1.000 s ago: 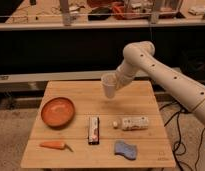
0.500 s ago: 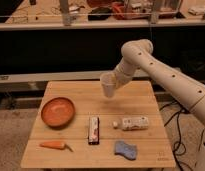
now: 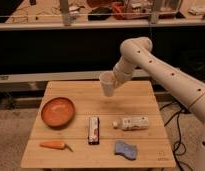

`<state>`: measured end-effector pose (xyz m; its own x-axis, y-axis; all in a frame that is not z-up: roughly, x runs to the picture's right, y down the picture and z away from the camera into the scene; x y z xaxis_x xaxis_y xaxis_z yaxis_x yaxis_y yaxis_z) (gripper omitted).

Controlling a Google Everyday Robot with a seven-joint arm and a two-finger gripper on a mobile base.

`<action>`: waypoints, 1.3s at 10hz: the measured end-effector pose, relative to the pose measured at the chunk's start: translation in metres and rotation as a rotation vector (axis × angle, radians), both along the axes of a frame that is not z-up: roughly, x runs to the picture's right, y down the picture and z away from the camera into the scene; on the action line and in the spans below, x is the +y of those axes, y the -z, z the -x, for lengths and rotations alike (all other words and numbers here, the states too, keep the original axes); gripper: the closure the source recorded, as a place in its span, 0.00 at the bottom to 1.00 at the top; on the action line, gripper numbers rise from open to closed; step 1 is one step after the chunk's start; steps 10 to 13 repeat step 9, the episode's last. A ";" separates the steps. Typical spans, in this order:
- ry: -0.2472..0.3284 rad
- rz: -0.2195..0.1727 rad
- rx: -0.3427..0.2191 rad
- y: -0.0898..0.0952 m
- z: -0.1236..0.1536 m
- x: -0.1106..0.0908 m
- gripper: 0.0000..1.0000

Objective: Pick up the ceramic cup

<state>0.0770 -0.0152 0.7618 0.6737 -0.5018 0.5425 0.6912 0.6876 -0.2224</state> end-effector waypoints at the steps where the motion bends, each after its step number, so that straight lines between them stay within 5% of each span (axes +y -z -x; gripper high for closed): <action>1: 0.007 -0.002 -0.004 0.002 0.002 -0.003 1.00; 13: 0.037 -0.015 -0.024 0.012 0.006 -0.018 1.00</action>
